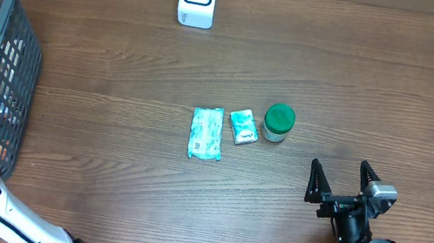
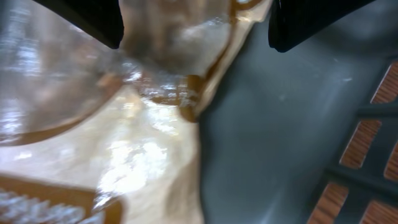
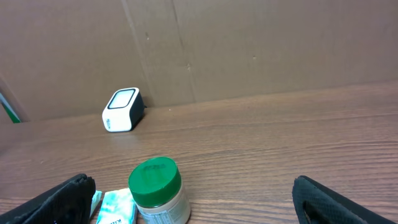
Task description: Scan the item barcode
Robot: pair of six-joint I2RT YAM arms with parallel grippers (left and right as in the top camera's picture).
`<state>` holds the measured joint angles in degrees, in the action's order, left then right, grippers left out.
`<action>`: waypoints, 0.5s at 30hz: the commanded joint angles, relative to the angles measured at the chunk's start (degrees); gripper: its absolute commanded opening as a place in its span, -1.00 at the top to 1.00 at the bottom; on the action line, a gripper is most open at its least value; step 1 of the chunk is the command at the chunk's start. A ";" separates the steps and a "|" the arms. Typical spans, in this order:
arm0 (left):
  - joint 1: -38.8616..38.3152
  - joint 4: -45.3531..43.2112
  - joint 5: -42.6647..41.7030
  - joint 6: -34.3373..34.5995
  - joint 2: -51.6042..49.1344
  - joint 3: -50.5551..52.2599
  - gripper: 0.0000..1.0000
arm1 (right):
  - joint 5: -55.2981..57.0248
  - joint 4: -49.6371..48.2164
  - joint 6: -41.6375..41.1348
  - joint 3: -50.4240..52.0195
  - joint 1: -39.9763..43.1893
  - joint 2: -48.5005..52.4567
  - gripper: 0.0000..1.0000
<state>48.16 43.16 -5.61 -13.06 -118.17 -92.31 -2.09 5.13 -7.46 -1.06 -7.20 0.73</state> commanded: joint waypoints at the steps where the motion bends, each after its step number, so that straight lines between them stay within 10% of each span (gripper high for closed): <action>1: 1.49 -3.39 -1.66 -3.72 1.16 2.67 -0.52 | 0.28 -0.44 0.04 0.59 0.20 -0.57 -1.00; 15: 2.45 -5.90 -15.10 -5.18 -7.17 3.56 -0.21 | 0.28 -0.42 0.04 0.59 0.20 -0.57 -1.00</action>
<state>50.74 36.53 -16.21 -16.84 -121.32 -89.41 -2.09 5.15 -7.46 -1.06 -7.22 0.73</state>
